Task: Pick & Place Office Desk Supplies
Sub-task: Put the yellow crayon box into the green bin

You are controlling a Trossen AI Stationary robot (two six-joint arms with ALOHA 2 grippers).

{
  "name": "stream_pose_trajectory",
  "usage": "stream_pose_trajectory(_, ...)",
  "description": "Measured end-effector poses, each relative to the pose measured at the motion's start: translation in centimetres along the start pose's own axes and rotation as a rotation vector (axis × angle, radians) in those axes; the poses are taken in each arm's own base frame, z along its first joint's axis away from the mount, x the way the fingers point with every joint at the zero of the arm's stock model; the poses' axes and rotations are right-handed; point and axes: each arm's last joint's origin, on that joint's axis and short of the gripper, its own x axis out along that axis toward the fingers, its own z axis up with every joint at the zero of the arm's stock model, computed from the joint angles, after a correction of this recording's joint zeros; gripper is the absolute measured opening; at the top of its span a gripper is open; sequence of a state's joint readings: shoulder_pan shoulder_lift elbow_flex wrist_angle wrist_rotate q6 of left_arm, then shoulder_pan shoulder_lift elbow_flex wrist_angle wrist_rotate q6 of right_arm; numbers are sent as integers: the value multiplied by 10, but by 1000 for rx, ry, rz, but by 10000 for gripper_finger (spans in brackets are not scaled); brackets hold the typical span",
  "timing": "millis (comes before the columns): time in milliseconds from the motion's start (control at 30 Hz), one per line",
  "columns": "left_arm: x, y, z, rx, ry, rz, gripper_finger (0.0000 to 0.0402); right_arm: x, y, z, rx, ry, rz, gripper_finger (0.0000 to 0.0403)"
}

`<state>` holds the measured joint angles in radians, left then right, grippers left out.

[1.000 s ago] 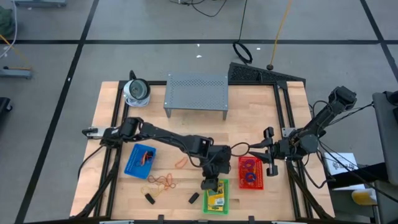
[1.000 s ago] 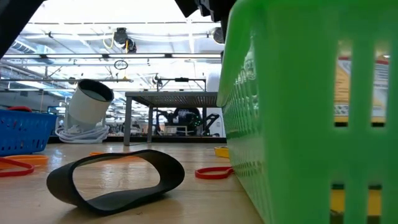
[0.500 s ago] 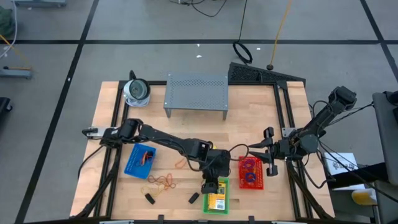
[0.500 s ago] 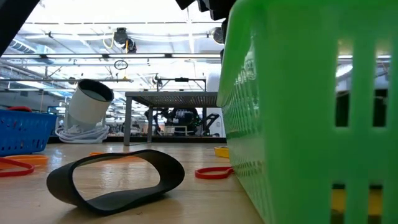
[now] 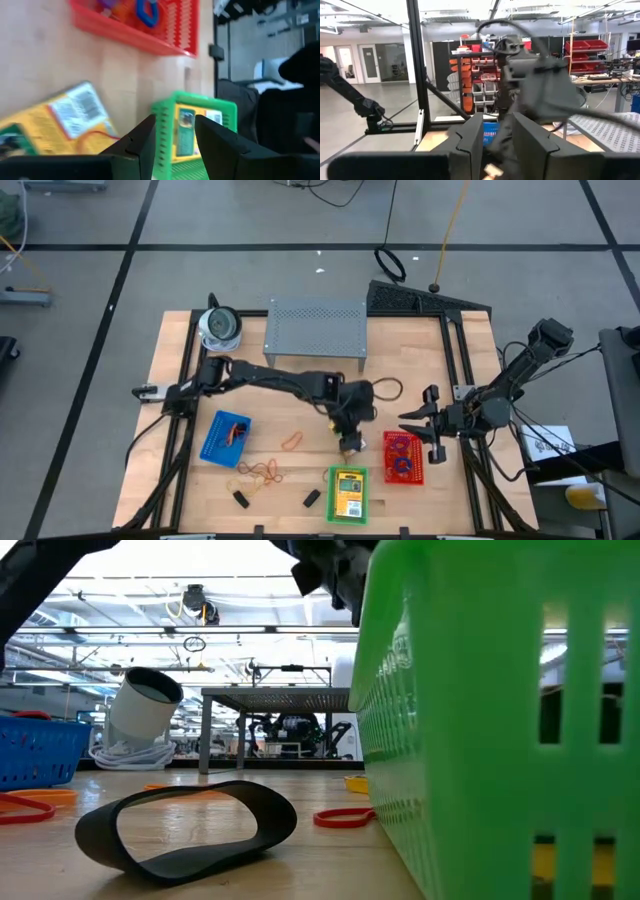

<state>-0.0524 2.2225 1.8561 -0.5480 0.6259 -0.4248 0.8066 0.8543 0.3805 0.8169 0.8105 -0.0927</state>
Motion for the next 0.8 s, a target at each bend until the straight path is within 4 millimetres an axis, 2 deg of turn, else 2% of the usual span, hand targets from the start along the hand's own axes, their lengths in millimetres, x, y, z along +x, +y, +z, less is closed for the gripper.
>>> stream_pose_trajectory(100, -10, 2, 5, 5, -40, 30, 145, 0, 0, -1, -6, 8, 0, 89)
stream_pose_trajectory(233, -23, -10, 4, 80, -90, 29, 145, 0, 0, 0, -19, 4, 0, 89)
stream_pose_trajectory(367, -30, -7, -6, 106, -147, -1, 145, 0, -1, 0, -40, -3, -13, 89)
stream_pose_trajectory(533, -38, 26, -42, -5, -229, 1, 145, 1, -2, 2, -10, -15, -28, 89)
stream_pose_trajectory(700, -57, 42, -79, -54, -432, -34, 145, 1, -2, 3, -5, -21, -38, 89)
stream_pose_trajectory(800, -64, 59, -105, -153, -491, 75, 145, 1, -2, 3, -3, -22, -37, 89)
